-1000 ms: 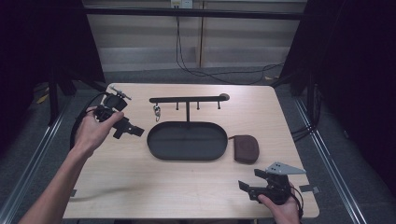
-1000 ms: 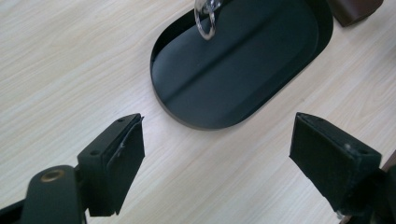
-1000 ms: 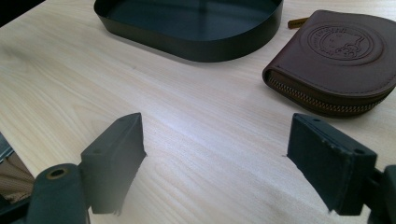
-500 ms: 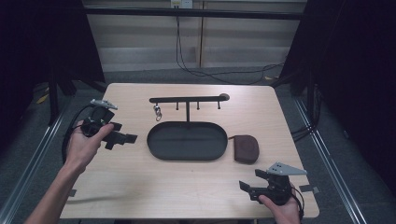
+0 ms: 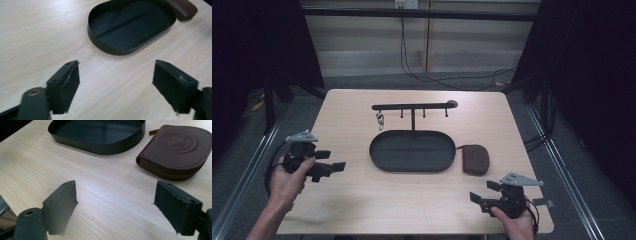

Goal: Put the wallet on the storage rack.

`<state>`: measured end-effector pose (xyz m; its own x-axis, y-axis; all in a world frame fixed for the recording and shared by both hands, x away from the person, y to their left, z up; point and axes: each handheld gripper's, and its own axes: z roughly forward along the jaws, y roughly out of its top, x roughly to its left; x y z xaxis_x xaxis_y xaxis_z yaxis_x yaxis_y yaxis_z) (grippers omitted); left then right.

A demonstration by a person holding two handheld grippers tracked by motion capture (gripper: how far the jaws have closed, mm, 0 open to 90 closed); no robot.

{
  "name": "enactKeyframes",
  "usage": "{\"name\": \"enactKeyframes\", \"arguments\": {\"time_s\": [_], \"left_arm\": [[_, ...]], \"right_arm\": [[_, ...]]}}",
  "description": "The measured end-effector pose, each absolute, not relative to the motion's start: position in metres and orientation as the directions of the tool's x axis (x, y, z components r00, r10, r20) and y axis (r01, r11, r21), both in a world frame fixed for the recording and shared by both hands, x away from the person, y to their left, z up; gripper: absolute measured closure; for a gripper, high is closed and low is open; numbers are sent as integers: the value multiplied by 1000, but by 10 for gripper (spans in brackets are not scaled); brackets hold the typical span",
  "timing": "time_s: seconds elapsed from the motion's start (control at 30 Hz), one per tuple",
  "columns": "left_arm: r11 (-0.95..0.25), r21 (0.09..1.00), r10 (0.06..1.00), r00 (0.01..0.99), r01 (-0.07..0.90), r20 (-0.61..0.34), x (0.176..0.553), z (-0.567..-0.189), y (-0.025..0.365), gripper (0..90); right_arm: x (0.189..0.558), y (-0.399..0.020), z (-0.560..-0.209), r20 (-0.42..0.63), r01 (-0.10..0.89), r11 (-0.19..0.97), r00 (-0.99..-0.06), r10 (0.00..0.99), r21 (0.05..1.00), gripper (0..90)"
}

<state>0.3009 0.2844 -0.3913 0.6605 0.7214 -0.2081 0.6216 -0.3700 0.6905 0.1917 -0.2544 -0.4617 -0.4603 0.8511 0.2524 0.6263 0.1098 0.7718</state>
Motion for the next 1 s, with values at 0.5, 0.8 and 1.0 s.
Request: {"name": "enactKeyframes", "arguments": {"time_s": [0.5, 0.8, 1.0], "left_arm": [[-309, 731, 748, 630, 609, -210, 254, -438, 302, 207], [-275, 724, 749, 613, 633, -251, 242, -455, 312, 194], [-244, 730, 730, 616, 638, -295, 237, -463, 317, 194]], "right_arm": [[206, -271, -448, 330, 680, 42, -409, 851, 732, 314], [235, -276, -435, 380, 767, 29, -350, 856, 641, 281], [251, -275, -427, 359, 810, 45, -308, 881, 585, 269]]}}
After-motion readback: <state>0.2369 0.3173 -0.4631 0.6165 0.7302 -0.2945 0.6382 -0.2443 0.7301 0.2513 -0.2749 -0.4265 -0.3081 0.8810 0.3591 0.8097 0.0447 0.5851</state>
